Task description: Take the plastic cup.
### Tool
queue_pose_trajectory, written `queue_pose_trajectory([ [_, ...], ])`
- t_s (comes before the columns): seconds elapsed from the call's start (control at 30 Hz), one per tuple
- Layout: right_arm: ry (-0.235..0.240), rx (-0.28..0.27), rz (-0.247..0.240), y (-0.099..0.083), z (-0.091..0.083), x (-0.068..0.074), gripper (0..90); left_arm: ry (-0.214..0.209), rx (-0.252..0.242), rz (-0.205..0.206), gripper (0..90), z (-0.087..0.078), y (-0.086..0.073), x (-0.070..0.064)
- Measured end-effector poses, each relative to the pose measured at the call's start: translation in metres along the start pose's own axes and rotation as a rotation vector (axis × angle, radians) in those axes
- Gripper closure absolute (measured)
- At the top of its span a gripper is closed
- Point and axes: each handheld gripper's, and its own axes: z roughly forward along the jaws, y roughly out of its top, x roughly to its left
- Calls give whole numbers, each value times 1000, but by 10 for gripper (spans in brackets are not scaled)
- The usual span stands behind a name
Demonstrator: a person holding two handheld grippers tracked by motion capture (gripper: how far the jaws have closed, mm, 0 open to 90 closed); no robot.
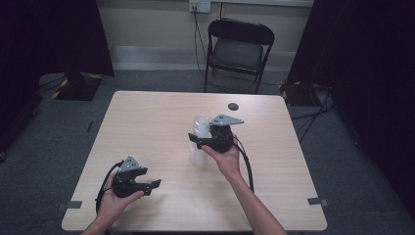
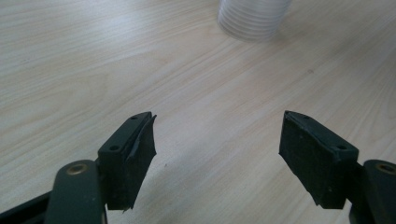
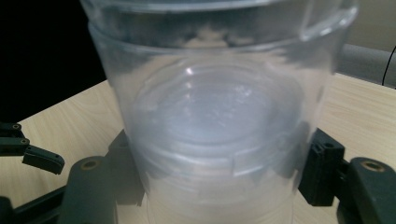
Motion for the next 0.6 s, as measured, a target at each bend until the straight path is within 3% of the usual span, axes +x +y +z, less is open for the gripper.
queue_pose_trajectory([
  [0.6,7,-16,12,17,-4,-1,320,-8,13,20,260,3,1,-1],
])
